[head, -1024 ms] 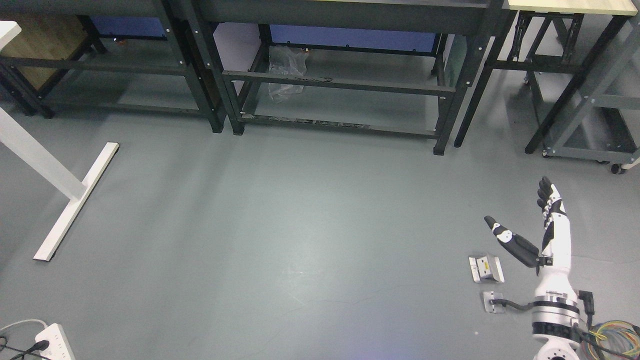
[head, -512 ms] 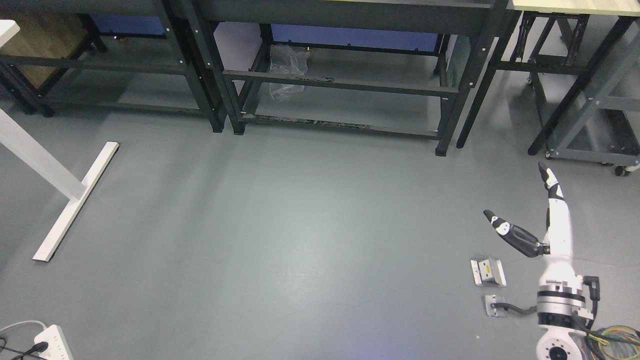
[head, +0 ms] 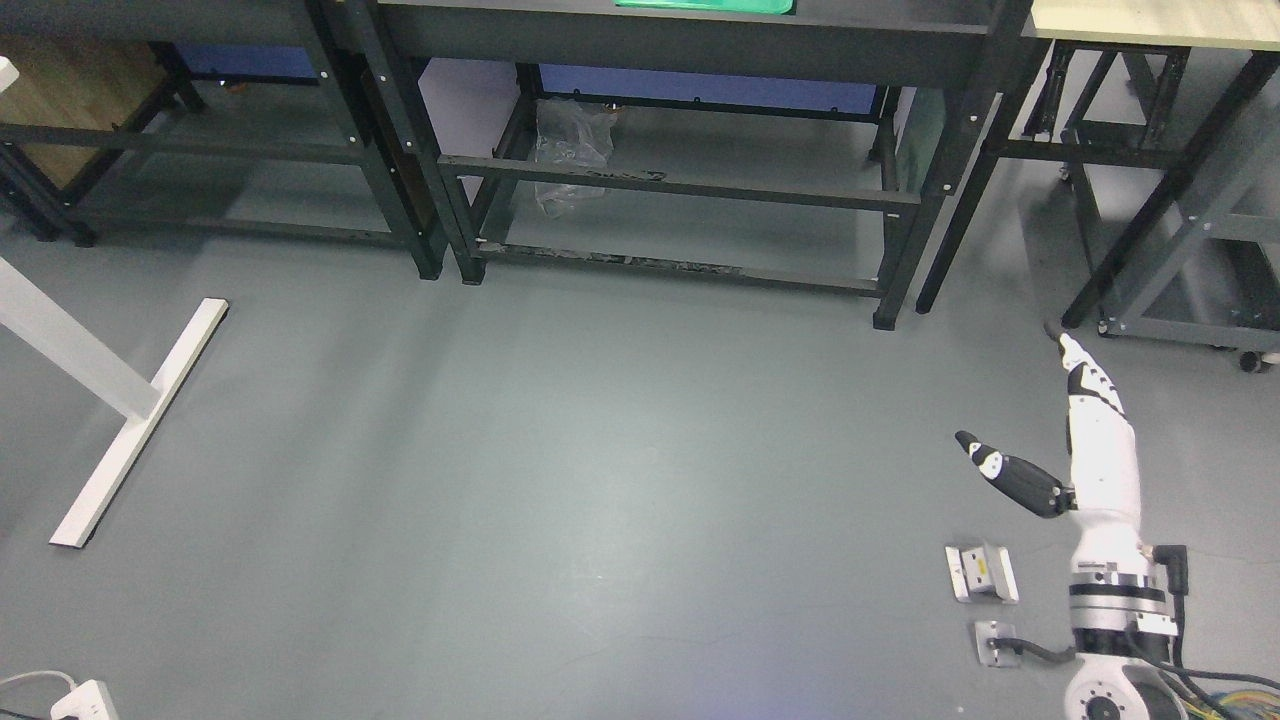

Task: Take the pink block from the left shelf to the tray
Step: 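Drive toward the dark shelf with the right hand raised, then reach the right hand down into the green tray beside the pink block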

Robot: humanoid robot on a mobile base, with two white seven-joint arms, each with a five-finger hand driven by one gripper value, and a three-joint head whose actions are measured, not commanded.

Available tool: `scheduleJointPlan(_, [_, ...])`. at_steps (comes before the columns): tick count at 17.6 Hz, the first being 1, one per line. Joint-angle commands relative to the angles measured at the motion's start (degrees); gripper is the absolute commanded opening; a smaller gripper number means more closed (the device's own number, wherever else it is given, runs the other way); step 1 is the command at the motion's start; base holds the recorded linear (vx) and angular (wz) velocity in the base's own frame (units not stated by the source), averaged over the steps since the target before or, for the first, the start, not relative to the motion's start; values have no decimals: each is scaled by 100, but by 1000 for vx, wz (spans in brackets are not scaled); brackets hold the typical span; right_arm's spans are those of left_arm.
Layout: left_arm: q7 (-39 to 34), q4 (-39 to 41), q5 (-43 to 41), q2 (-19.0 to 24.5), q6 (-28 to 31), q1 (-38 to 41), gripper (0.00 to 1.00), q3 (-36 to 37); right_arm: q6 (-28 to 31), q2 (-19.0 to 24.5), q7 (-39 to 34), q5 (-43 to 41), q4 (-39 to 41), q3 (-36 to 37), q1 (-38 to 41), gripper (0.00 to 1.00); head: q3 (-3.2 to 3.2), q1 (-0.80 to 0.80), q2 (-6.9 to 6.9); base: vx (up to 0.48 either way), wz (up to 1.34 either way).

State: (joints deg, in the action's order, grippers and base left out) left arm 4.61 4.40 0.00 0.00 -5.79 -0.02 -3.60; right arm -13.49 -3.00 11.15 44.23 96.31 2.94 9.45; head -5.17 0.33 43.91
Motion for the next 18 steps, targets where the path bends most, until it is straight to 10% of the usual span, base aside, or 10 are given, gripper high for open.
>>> scheduleJointPlan(1, [-4, 0, -9, 100, -1, 54, 100, 0, -4, 2, 10, 886, 19, -4, -31, 100, 0, 0, 0, 132, 129])
scheduleJointPlan(18, [-4, 0, -9, 100, -1, 54, 100, 0, -13, 63, 1, 886, 10, -31, -101, 100, 0, 0, 0, 181, 238])
